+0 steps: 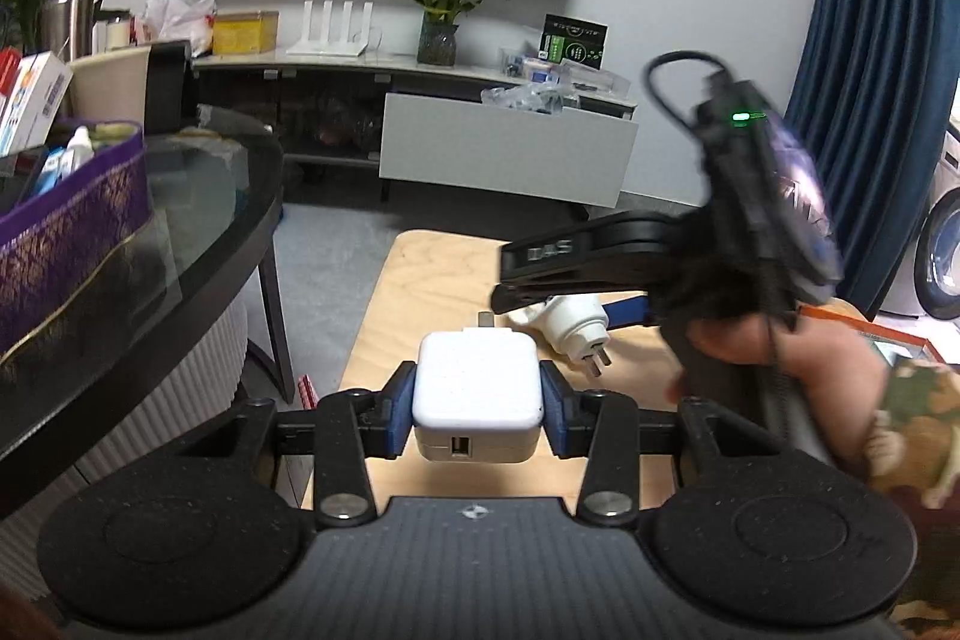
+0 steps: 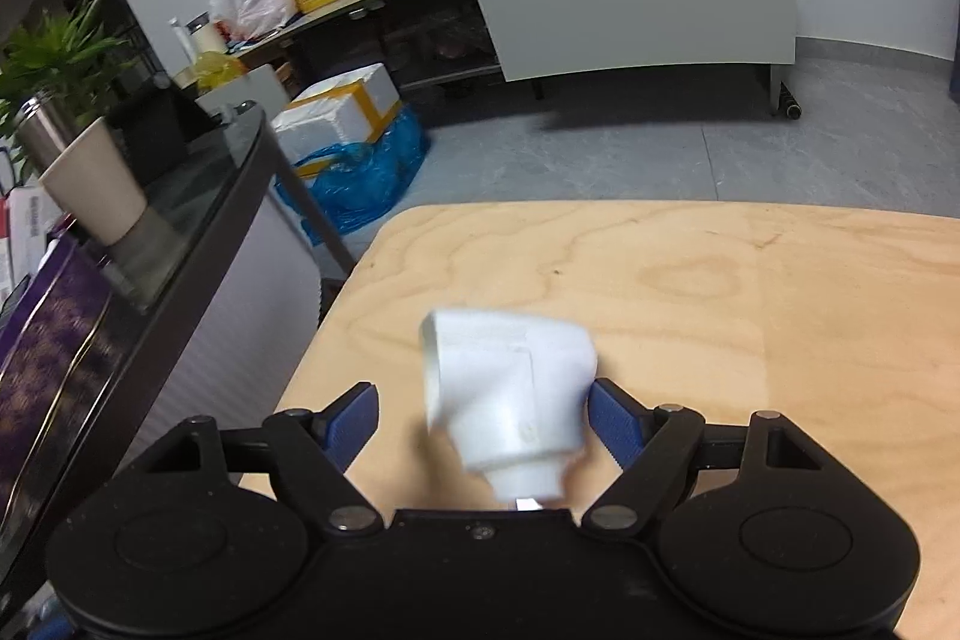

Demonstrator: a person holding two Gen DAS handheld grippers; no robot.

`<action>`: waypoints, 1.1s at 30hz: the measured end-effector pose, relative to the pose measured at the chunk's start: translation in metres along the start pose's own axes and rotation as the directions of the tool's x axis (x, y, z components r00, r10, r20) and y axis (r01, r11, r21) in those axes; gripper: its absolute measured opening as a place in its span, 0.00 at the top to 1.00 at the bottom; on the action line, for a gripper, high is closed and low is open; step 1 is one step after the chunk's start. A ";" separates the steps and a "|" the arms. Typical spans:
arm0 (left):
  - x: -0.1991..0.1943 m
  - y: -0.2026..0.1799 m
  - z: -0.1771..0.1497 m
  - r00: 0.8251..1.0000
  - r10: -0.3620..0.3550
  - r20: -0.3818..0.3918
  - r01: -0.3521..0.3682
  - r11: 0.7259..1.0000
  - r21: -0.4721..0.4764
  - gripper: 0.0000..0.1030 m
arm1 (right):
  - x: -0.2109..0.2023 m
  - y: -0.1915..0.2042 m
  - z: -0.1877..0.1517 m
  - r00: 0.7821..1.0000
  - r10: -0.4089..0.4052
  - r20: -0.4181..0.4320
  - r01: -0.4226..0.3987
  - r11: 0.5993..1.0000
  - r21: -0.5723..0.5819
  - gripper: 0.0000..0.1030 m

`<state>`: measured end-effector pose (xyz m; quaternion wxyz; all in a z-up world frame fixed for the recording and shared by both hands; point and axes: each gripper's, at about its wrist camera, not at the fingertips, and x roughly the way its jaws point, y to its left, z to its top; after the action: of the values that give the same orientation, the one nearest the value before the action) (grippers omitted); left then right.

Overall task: Organize rigid objects
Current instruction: 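Grasp the white round plug adapter with the right gripper while the left lifts the cube charger, then carry the cube charger with the left gripper while the right carries the adapter toward the lid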

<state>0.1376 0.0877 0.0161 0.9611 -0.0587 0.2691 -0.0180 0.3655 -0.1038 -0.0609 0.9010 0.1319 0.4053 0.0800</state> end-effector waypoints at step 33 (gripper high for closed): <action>-0.075 -0.080 -0.016 0.978 -0.208 0.028 0.207 0.977 0.048 0.59 | -0.276 -0.025 -0.107 0.934 -0.195 0.298 0.208 0.978 -0.010 0.39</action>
<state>0.0651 0.0111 0.0505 0.9594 -0.0650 0.2452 -0.1234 0.1038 -0.1781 0.0594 0.9574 0.0815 0.2760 -0.0250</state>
